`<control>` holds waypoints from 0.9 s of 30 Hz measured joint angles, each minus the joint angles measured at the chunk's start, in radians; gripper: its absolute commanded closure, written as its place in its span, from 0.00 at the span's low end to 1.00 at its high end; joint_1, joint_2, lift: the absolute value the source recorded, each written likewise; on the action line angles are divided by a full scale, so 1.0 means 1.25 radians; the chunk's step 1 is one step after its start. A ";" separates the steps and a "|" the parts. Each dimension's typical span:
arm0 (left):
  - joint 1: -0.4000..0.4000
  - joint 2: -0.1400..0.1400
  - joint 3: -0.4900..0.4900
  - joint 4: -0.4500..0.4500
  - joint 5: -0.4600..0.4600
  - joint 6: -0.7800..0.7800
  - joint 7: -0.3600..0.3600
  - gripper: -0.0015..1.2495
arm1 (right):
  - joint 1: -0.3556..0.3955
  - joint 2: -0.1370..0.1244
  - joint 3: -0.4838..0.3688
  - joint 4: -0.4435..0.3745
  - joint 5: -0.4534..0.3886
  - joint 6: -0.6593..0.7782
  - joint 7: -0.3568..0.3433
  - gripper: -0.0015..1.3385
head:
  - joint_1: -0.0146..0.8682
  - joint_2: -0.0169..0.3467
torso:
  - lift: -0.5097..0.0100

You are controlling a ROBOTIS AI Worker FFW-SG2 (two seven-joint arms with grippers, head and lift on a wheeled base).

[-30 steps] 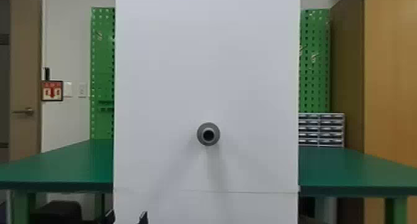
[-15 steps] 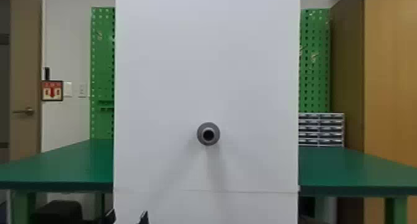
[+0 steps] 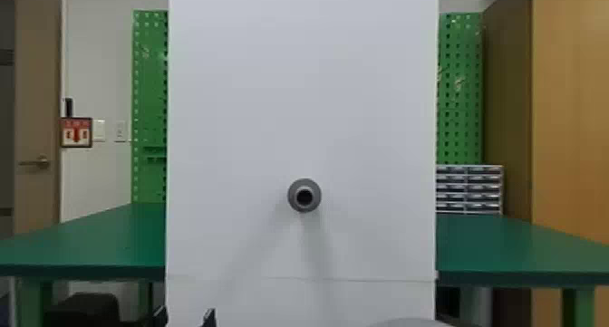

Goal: Hold the wheel and insert it

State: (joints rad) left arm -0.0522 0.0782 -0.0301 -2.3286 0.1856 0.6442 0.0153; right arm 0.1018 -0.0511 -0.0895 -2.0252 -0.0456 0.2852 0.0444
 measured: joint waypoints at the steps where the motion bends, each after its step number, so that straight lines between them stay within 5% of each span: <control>1: 0.000 0.000 0.000 0.000 0.000 0.000 0.000 0.41 | -0.003 0.000 0.000 -0.010 0.000 0.013 0.000 0.86 | 0.02 0.23 | 0.05; 27: 0.001 0.000 -0.001 0.000 0.000 0.002 0.000 0.41 | -0.185 0.015 0.004 -0.209 0.009 0.400 0.000 0.86 | 0.02 0.23 | 0.05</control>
State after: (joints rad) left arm -0.0508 0.0782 -0.0315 -2.3286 0.1852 0.6465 0.0153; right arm -0.1288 -0.0319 -0.0849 -2.2862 -0.0339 0.7848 0.0443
